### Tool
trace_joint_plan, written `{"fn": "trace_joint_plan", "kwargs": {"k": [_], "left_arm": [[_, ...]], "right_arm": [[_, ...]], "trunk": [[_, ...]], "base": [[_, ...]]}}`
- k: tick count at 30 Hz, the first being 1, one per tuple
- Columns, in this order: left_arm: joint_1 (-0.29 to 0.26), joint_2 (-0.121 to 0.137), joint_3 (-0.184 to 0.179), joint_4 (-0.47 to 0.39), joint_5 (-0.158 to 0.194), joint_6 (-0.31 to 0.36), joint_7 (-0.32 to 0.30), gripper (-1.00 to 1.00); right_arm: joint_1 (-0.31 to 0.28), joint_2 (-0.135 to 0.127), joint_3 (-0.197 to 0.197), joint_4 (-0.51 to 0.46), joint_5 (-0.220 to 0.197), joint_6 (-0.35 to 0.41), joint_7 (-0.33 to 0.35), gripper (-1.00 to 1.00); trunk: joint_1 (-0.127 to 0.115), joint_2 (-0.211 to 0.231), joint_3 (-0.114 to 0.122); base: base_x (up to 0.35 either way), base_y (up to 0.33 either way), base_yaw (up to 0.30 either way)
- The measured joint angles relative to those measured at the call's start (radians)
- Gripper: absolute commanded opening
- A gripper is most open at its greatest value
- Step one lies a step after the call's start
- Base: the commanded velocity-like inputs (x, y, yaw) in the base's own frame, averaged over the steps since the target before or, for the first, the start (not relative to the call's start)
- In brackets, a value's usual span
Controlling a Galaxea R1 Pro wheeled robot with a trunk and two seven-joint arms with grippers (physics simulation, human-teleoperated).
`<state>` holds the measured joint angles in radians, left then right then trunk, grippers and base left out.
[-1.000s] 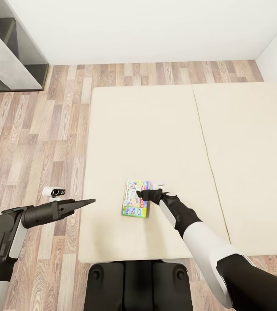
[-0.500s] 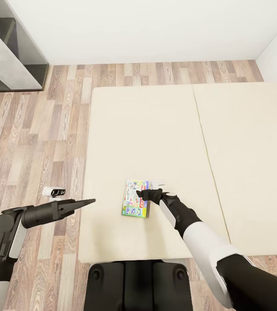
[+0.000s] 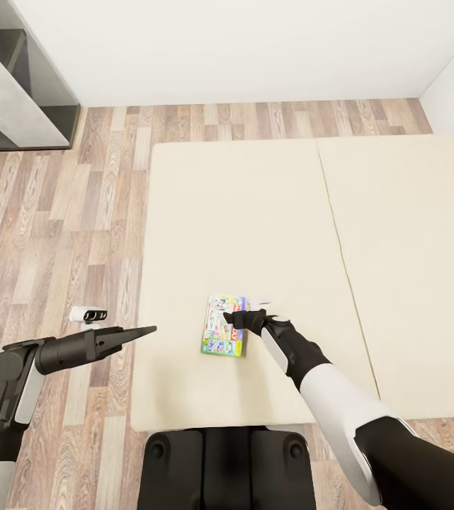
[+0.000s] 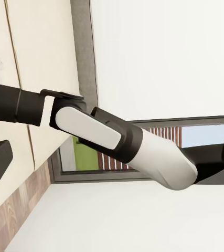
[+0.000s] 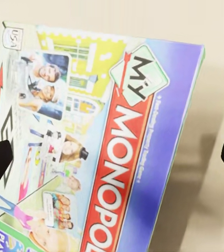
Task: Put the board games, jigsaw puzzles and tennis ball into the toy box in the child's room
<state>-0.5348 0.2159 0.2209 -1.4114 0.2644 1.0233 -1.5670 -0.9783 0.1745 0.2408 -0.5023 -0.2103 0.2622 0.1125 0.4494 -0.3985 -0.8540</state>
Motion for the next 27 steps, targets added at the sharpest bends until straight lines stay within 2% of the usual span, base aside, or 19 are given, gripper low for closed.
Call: {"fn": "trace_joint_plan", "kwargs": {"k": [27], "left_arm": [[0.000,0.001,0.001,-0.001,0.000,0.000,0.000,1.00]], "right_arm": [[0.000,0.000,0.002,0.000,0.006,0.003,0.000,1.00]], "trunk": [[0.000,0.000,0.000]], "base": [[0.000,0.029,0.000]]}}
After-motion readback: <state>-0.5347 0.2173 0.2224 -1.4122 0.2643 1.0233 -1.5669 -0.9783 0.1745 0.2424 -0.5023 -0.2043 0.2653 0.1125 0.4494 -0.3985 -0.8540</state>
